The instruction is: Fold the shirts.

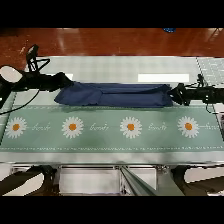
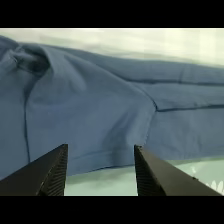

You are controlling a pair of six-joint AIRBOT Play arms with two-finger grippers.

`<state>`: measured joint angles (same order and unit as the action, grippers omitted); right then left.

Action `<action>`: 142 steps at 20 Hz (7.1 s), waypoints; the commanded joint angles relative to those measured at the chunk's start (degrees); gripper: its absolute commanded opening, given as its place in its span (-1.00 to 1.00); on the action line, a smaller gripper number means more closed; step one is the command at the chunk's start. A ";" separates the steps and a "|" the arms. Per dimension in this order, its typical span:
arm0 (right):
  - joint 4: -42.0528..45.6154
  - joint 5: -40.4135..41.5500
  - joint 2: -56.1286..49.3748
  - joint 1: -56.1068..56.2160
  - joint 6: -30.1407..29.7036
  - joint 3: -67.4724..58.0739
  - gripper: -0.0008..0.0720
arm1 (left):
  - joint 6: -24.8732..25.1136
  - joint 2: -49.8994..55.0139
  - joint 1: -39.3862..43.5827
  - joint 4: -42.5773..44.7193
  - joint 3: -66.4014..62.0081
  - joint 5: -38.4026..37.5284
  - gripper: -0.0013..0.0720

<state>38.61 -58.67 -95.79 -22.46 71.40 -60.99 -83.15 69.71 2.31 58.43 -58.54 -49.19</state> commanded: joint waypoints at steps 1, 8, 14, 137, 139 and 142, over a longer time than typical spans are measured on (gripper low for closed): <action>-2.64 1.62 -2.40 4.07 -1.33 0.00 0.13 | -0.04 0.83 2.51 -0.44 0.79 0.76 0.42; -2.36 -9.55 3.89 4.24 -4.17 -3.98 -0.91 | -0.04 1.20 5.60 -0.90 0.79 0.59 -0.53; 5.09 -17.18 27.04 -5.01 -3.52 1.64 -0.91 | 0.24 3.28 13.14 -1.92 -0.13 3.26 -0.89; 41.42 -46.58 46.14 -45.20 30.84 -7.63 -0.91 | -7.34 -25.38 -2.62 2.36 28.70 7.02 -0.88; 46.27 -44.70 49.35 -52.00 29.59 -1.14 -0.91 | -7.34 -25.35 -2.62 2.36 28.70 6.99 -0.88; 48.59 -42.51 52.35 -54.84 31.21 6.12 -0.41 | -7.34 -25.31 -2.62 2.36 28.70 6.99 -0.88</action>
<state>82.63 -103.13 -46.81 -72.53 102.67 -62.41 -90.48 44.36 -0.36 60.80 -29.85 -42.35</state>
